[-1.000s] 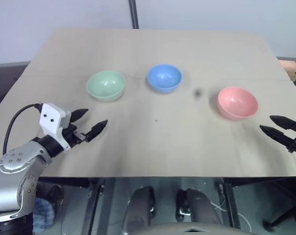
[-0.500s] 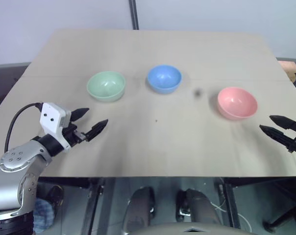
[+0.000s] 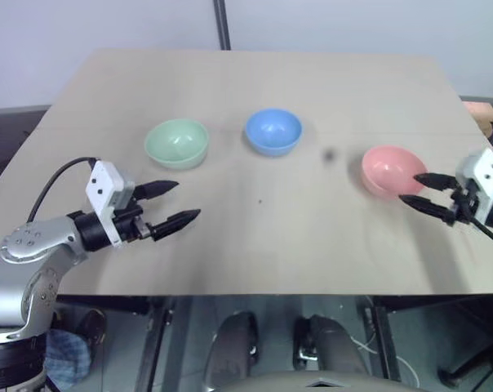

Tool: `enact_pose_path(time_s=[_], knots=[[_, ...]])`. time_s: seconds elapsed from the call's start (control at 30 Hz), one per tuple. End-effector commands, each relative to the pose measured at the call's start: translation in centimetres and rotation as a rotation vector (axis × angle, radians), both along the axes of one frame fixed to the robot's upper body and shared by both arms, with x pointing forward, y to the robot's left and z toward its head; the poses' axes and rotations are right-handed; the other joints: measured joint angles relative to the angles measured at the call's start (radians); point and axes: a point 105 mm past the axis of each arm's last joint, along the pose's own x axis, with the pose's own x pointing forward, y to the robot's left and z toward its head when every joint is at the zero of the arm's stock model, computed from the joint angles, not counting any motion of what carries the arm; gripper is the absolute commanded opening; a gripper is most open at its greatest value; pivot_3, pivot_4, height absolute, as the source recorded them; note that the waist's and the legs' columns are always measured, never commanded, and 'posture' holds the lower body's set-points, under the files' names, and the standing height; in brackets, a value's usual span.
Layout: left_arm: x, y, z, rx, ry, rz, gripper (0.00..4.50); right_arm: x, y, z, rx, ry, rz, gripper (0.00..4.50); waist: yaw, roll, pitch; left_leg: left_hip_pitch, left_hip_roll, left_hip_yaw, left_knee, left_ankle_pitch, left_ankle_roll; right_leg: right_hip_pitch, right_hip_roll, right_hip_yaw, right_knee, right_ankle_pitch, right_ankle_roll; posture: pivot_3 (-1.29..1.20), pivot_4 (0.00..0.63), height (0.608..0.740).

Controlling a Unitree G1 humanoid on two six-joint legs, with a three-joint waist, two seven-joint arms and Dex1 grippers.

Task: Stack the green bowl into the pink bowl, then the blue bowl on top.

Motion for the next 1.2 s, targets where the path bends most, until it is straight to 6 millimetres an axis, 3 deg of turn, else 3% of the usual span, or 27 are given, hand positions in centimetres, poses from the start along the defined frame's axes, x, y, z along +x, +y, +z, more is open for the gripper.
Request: enact_pose_path(time_s=[0.03, 0.3, 0.53, 0.63, 0.77, 0.9, 1.07, 1.2], knots=[[-0.9, -1.1, 0.8, 0.028, 0.023, -0.132, 4.18, 1.7, 1.0, 0.3, -0.077, 0.015, 0.003, 2.83, -0.002, 0.000, 0.000, 0.000, 0.000, 0.000, 0.000, 0.000, 0.000, 0.000, 0.000, 0.000, 0.000, 0.000, 0.000, 0.00, 0.150, 0.740], [-1.3, -2.0, 1.1, 0.054, 0.042, -0.221, 4.18, 4.1, 3.2, -0.4, -0.207, 0.032, 0.093, 2.83, 0.001, 0.000, 0.000, 0.000, -0.001, 0.002, -0.005, 0.003, -0.005, -0.001, 0.000, 0.001, -0.003, 0.000, 0.000, 0.00, 0.150, 0.740], [-1.1, -2.3, 1.1, 0.071, 0.028, -0.222, 4.18, 5.4, 2.8, -2.5, -0.321, 0.112, 0.060, 2.83, -0.001, 0.000, 0.000, 0.000, -0.001, 0.002, -0.004, 0.003, -0.005, -0.001, 0.000, 0.001, -0.002, 0.000, 0.000, 0.00, 0.150, 0.740], [-1.2, -2.3, 1.1, 0.072, 0.029, -0.224, 4.28, 5.9, 2.6, -3.1, -0.362, 0.124, 0.045, 2.06, -0.002, 0.000, 0.000, 0.000, -0.001, 0.002, -0.004, 0.003, -0.005, -0.001, 0.000, 0.001, -0.002, 0.000, 0.000, 0.00, 0.150, 0.740], [-1.3, -2.2, 1.1, 0.076, 0.029, -0.223, 4.28, 6.2, 2.6, -3.3, -0.392, 0.114, 0.050, 0.10, -0.005, 0.000, 0.000, 0.000, -0.001, 0.003, -0.004, 0.003, -0.005, -0.001, -0.001, 0.001, -0.002, 0.000, 0.000, 0.00, 0.150, 0.740], [-1.3, -2.1, 1.1, 0.078, 0.029, -0.221, 4.28, 6.1, 3.4, -3.0, -0.389, 0.100, 0.079, 0.04, -0.009, 0.000, 0.000, 0.001, -0.001, 0.002, -0.004, 0.003, -0.005, 0.000, -0.001, 0.001, -0.002, 0.000, 0.000, 0.00, 0.150, 0.740], [-1.3, -1.8, 0.9, 0.085, 0.035, -0.218, 4.28, 4.4, 8.1, -1.3, -0.383, 0.025, 0.275, 0.04, -0.022, 0.000, 0.000, 0.001, 0.000, 0.002, -0.005, 0.003, -0.005, 0.000, -0.001, 0.001, -0.002, 0.000, 0.000, 0.00, 0.150, 0.740], [-1.1, -1.6, 0.7, 0.090, 0.042, -0.217, 4.28, 2.1, 12.5, -1.3, -0.382, -0.015, 0.424, 0.04, -0.027, 0.001, 0.000, 0.001, 0.000, 0.003, -0.005, 0.004, -0.006, -0.001, 0.000, 0.002, -0.002, 0.000, 0.000, 0.00, 0.150, 0.740]])
